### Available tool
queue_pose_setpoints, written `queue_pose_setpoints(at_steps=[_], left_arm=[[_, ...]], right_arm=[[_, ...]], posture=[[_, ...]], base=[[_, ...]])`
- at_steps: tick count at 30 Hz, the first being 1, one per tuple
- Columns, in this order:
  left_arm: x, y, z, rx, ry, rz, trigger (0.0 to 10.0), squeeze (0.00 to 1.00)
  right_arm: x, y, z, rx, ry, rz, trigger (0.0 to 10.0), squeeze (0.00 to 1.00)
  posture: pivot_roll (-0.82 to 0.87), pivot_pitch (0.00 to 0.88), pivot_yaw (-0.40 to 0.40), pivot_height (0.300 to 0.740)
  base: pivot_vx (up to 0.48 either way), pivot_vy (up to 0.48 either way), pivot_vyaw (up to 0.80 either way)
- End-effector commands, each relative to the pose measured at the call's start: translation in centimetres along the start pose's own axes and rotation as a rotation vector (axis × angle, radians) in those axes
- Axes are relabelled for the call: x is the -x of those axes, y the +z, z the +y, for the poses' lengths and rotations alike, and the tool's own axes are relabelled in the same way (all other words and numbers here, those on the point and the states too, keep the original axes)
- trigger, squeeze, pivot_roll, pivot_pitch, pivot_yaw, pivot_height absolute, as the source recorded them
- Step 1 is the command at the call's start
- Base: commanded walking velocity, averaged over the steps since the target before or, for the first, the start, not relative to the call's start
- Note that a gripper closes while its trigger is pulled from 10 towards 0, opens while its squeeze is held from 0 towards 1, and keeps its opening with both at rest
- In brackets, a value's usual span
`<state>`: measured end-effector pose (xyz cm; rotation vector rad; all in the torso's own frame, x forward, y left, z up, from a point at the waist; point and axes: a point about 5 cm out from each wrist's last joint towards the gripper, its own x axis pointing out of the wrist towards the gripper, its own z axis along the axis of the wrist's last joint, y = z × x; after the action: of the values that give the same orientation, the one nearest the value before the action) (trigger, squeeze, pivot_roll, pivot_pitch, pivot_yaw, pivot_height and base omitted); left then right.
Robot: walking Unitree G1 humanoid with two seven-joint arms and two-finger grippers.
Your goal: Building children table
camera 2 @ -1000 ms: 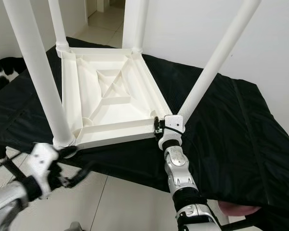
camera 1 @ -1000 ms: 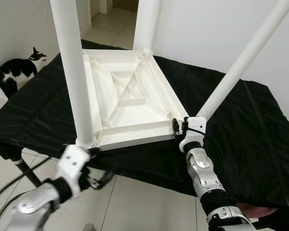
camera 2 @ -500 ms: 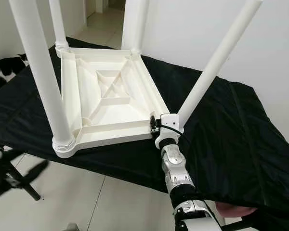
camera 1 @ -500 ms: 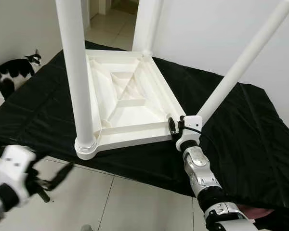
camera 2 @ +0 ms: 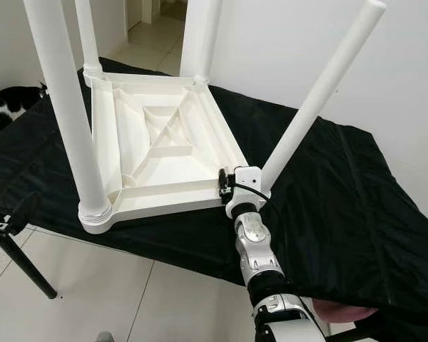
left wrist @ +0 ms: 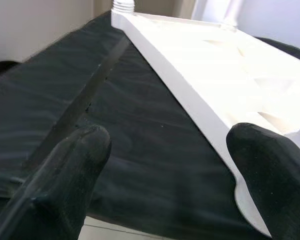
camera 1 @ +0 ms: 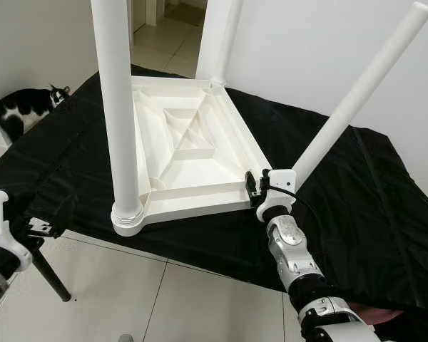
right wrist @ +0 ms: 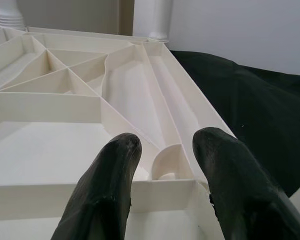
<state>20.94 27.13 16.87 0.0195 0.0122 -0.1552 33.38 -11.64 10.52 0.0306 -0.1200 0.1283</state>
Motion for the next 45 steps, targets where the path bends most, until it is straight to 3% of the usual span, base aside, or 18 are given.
queue_pose_setpoints(at_steps=[1, 9, 12, 13, 16, 20, 25, 30, 31, 32, 33, 45], left_arm=[[-1.2, -0.9, -0.6, 0.051, 0.058, 0.003, 10.0, 0.0], [-3.0, -2.1, -1.6, 0.12, 0.086, 0.014, 10.0, 0.0], [-3.4, -2.8, -3.0, 0.131, 0.029, 0.03, 10.0, 0.0], [-3.6, -3.5, -4.4, 0.133, -0.029, 0.049, 10.0, 0.0], [-3.7, -3.8, -4.9, 0.134, -0.048, 0.055, 10.0, 0.0], [-4.1, -4.8, -8.5, 0.114, -0.219, 0.093, 10.0, 0.0], [-4.3, -5.2, -10.8, 0.092, -0.34, 0.119, 10.0, 0.0], [-4.4, -5.1, -12.6, 0.08, -0.426, 0.122, 10.0, 0.0], [-4.4, -4.8, -14.1, 0.074, -0.481, 0.115, 10.0, 0.0], [-4.4, -4.8, -14.1, 0.074, -0.481, 0.115, 10.0, 0.0], [-4.5, -4.4, -15.3, 0.066, -0.519, 0.103, 10.0, 0.0], [-6.1, -2.2, -18.0, 0.076, -0.554, 0.007, 10.0, 0.0]], right_arm=[[0.5, -0.4, -0.2, -0.001, -0.015, 0.009, 10.0, 0.0], [0.7, -0.5, 0.8, -0.008, 0.012, 0.007, 10.0, 0.0], [0.8, -0.6, 0.8, -0.005, 0.012, 0.008, 10.0, 0.0], [0.9, -0.7, 0.5, 0.0, 0.005, 0.012, 10.0, 0.0], [0.9, -0.7, 0.3, 0.002, 0.001, 0.014, 10.0, 0.0], [0.7, -0.6, -0.3, 0.02, -0.015, 0.014, 10.0, 0.0], [0.7, -0.7, -0.7, 0.04, -0.051, 0.025, 10.0, 0.0], [0.8, -1.1, -1.1, 0.056, -0.087, 0.049, 10.0, 0.0], [0.8, -1.1, -1.3, 0.06, -0.103, 0.051, 10.0, 0.0], [0.8, -1.1, -1.3, 0.06, -0.103, 0.051, 10.0, 0.0], [0.8, -1.1, -1.5, 0.061, -0.113, 0.05, 10.0, 0.0], [0.6, -0.9, -2.4, 0.071, -0.17, 0.046, 10.0, 0.0]], posture=[[0.11, 0.0, -0.134, 0.74], [0.1, 0.0, -0.131, 0.74], [0.09, 0.0, -0.129, 0.74], [0.09, 0.0, -0.13, 0.74], [0.09, 0.0, -0.13, 0.74], [0.08, 0.0, -0.131, 0.74], [0.08, 0.0, -0.124, 0.74], [0.07, 0.0, -0.114, 0.74], [0.07, 0.0, -0.11, 0.74], [0.07, 0.0, -0.11, 0.74], [0.06, 0.0, -0.102, 0.74], [0.05, 0.0, -0.09, 0.74]], base=[[0.0, 0.0, 0.0], [0.0, 0.0, 0.0], [0.0, 0.0, 0.0], [0.0, 0.0, 0.0], [0.0, 0.0, 0.0], [0.0, 0.0, 0.0], [0.0, 0.0, 0.0], [0.0, 0.0, 0.0], [0.0, 0.0, 0.0], [0.0, 0.0, 0.0], [0.0, 0.0, 0.0], [0.0, 0.0, 0.0]])
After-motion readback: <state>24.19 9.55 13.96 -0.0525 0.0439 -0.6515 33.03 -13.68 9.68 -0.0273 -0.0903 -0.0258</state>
